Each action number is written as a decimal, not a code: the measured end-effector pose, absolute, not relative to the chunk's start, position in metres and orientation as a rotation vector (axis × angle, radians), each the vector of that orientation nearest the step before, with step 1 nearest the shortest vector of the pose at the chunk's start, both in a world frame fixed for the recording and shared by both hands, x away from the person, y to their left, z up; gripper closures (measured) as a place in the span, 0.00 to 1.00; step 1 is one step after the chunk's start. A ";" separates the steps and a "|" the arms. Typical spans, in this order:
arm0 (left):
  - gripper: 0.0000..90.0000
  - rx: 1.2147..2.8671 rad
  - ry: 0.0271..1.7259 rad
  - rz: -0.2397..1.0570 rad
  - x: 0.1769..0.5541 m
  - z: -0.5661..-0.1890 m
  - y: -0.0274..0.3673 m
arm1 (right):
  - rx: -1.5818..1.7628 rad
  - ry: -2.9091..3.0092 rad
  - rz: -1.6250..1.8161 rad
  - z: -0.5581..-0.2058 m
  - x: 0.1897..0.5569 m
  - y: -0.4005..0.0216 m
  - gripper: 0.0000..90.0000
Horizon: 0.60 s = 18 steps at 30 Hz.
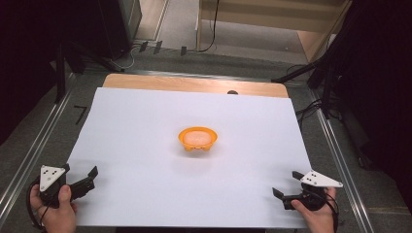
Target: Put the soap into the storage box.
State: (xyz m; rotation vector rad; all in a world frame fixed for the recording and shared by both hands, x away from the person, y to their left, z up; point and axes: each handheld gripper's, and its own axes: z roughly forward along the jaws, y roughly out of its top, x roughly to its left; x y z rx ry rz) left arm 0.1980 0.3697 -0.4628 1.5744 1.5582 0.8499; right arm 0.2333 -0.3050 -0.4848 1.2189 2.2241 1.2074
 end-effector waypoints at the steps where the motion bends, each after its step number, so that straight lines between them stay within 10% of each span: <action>1: 0.10 1.570 1.558 0.849 0.198 -0.463 0.370 | 1.242 2.203 1.230 -0.485 0.231 -0.311 0.00; 18: 0.10 1.567 1.563 0.844 0.198 -0.463 0.370 | 1.261 2.170 1.230 -0.488 0.226 -0.315 0.02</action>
